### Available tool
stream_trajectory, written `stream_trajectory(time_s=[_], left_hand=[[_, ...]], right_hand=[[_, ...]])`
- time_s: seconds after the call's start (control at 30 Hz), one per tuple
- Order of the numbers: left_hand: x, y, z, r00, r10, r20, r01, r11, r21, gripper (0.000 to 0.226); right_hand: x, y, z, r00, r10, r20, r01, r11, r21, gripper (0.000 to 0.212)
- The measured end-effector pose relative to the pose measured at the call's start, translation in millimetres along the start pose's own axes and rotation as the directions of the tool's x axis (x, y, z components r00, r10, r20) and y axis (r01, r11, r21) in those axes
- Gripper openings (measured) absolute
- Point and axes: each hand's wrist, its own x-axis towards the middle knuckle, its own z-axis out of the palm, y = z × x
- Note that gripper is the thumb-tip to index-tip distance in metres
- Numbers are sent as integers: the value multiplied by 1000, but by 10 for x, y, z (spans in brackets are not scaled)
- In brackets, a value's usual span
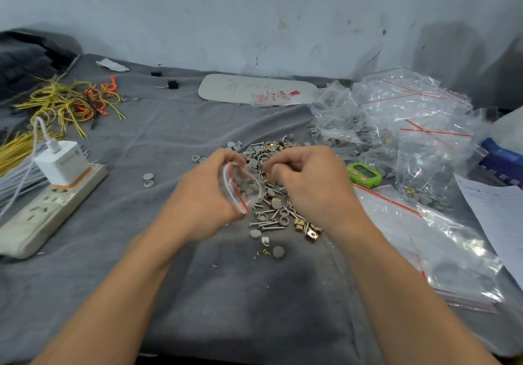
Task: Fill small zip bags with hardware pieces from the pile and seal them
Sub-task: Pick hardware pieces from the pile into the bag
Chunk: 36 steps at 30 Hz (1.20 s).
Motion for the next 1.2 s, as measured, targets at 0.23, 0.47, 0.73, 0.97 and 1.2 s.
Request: stream_trajectory(time_s=[0.23,0.47,0.73,0.97,1.2], left_hand=[[3,-121,-111,995,-3,-101,-17,981,-193,64],[-7,-80,-69,996,-12,-84,0,990,-139,65],[-45,-1,-58,999,-29,-30,28,999,-33,69],[-111,60,-28,1000,-10,3,9,999,35,67],[-141,118,-14,997,60,52,-59,998,-20,71]], right_hand=[[-90,142,-15,918,186,351,9,874,-486,27],[-180,135,167,908,239,344,22,793,-608,25],[-255,206,157,932,149,331,76,812,-579,12],[-82,16,83,999,11,52,-2,987,-159,19],[-104,-212,165,976,-112,186,134,985,-112,24]])
